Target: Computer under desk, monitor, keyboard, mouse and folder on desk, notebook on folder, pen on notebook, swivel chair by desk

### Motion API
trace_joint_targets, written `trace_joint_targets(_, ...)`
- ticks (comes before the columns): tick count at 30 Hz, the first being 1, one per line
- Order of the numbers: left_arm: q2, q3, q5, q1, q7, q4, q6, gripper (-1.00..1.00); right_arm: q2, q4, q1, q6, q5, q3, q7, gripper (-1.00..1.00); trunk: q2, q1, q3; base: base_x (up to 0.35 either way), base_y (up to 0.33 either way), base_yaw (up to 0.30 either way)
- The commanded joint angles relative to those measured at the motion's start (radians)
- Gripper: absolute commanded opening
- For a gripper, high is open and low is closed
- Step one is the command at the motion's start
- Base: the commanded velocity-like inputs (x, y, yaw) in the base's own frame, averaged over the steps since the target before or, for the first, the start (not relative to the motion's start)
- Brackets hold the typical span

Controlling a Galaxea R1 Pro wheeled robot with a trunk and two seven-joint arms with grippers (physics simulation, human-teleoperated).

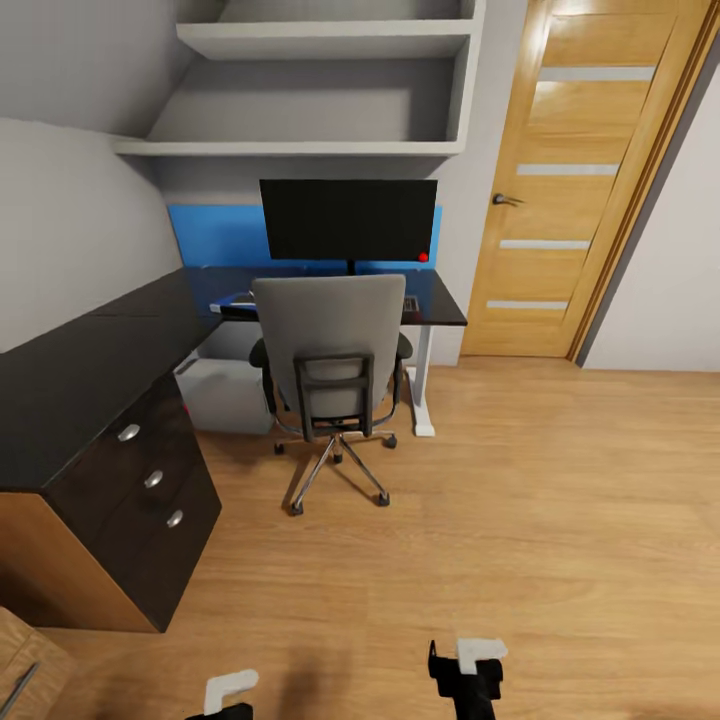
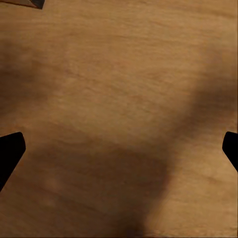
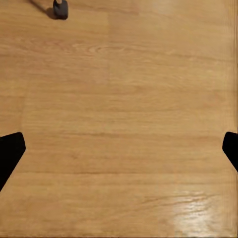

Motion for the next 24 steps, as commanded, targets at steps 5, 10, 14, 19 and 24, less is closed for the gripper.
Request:
trace_joint_targets(5,0.019,-0.012,0.006,0.097,0.001,0.0,-0.059,1.0,-0.001,0.041,0.05,-0.062,-0.008,0.01,-0.003,1.0,0.035,-0.019,0.015,0.0,0.0,0.0)
trace_joint_targets(10,0.024,-0.012,0.006,0.144,-0.073,0.0,-0.113,1.0,-0.007,0.044,0.072,-0.058,-0.013,0.009,-0.008,1.0,0.07,-0.039,0.031,0.0,0.0,0.0)
trace_joint_targets(14,0.025,-0.011,0.006,0.149,-0.087,0.0,-0.139,1.0,-0.047,0.045,0.077,-0.056,-0.013,0.009,-0.006,1.0,0.098,-0.054,0.043,0.0,0.0,0.0)
trace_joint_targets(19,0.026,-0.012,0.006,0.151,-0.09,0.0,-0.146,1.0,-0.076,0.045,0.078,-0.056,-0.013,0.009,-0.004,1.0,0.133,-0.073,0.059,0.0,0.0,0.0)
trace_joint_targets(24,0.026,-0.012,0.006,0.152,-0.092,0.0,-0.151,1.0,-0.08,0.045,0.078,-0.056,-0.013,0.01,-0.004,1.0,0.168,-0.092,0.075,0.0,0.0,0.0)
